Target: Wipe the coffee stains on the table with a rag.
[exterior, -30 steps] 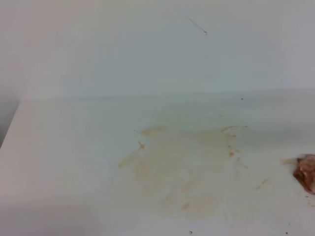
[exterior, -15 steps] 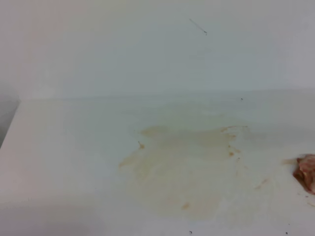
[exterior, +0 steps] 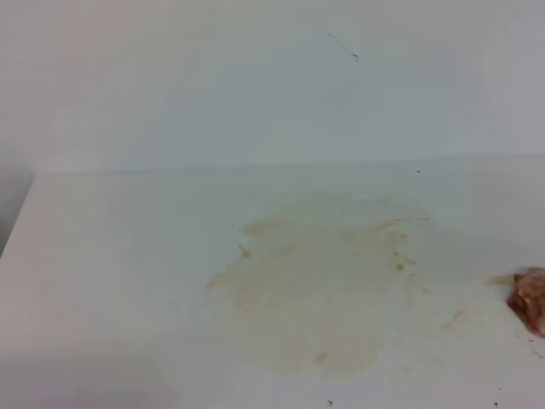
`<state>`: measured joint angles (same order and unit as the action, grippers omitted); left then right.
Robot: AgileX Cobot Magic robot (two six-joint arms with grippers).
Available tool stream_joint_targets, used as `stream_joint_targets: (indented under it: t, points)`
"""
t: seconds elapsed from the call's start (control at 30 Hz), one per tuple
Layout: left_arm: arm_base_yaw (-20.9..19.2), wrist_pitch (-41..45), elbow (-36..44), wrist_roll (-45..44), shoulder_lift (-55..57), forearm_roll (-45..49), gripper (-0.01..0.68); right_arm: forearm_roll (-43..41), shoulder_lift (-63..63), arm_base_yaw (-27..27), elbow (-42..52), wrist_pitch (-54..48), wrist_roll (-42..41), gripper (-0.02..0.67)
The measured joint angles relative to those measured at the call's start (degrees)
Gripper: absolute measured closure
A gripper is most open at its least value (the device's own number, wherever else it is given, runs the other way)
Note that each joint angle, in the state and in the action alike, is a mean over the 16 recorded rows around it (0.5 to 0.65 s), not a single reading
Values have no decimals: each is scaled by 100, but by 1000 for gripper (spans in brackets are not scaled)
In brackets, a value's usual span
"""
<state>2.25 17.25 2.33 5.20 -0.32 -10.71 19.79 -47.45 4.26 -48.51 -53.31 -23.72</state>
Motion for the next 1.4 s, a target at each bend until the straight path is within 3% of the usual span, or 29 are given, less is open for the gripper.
stream_joint_targets:
  t: [0.53, 0.87, 1.1, 1.4]
  points:
    - [0, 0, 0, 0, 0, 0, 673, 583, 1070, 515, 768, -1376, 859, 652]
    - [0, 0, 0, 0, 0, 0, 673, -540, 1681, 509, 823, -1598, 632, 652]
    - [0, 0, 0, 0, 0, 0, 673, -1515, 2677, 312, 1214, -310, 571, 652]
    - [0, 0, 0, 0, 0, 0, 673, -1593, 4092, -306, 2952, 2779, 615, 651]
